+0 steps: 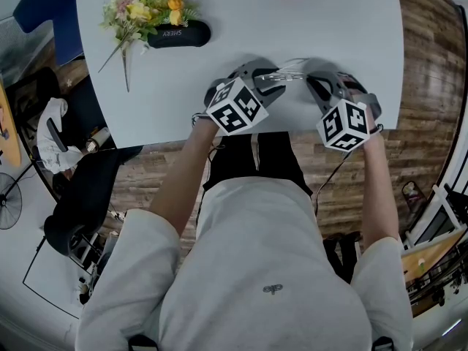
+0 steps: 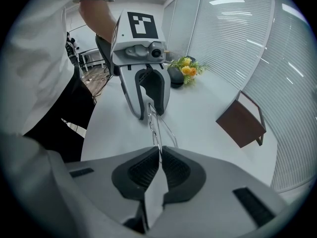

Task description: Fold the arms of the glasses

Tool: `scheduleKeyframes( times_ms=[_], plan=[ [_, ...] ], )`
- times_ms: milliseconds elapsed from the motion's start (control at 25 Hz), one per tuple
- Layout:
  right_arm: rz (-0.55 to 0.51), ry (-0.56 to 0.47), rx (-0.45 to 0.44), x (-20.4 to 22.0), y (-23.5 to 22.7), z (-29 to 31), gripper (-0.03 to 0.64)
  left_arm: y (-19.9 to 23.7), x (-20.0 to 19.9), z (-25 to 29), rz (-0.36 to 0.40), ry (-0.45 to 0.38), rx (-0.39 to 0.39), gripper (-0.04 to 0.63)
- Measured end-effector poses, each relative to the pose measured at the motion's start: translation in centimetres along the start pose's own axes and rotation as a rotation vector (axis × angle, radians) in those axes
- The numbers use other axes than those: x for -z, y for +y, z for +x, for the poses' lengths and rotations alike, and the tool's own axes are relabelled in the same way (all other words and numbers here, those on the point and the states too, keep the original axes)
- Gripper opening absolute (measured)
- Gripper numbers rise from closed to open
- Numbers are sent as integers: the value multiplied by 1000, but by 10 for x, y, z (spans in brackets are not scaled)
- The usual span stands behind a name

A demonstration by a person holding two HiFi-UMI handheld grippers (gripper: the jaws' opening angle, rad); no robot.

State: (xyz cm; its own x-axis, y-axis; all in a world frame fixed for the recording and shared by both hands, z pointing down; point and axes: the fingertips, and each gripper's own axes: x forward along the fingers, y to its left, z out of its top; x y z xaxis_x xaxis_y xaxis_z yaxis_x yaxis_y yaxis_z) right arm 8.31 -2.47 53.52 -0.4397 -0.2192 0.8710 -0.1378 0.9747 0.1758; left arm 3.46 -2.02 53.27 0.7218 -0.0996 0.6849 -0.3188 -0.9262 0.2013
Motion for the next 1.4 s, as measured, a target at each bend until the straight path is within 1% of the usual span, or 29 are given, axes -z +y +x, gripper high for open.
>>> scheduleKeyframes(
  times_ms=[160,720,760,840,1200,1400],
  plan=[
    [-1,4,-2,0,0,0,26,1,0,-2,5,-3,-4,129],
    [-2,9,-31,-1,0,1,26,-2,4,-2,21,11,30,72],
    [1,7,-33,-2,-1,1,26,-3,5,-2,23,14,32,66],
    [6,7,-35,-2,-2,2,20,-3,5,-1,23,17,35,34],
    [18,12,-43,-3,-3,9,18,1,10,1,20,34,31,34],
    [35,15,-48,-2,-5,15,18,6,15,4,15,57,9,35]
  ],
)
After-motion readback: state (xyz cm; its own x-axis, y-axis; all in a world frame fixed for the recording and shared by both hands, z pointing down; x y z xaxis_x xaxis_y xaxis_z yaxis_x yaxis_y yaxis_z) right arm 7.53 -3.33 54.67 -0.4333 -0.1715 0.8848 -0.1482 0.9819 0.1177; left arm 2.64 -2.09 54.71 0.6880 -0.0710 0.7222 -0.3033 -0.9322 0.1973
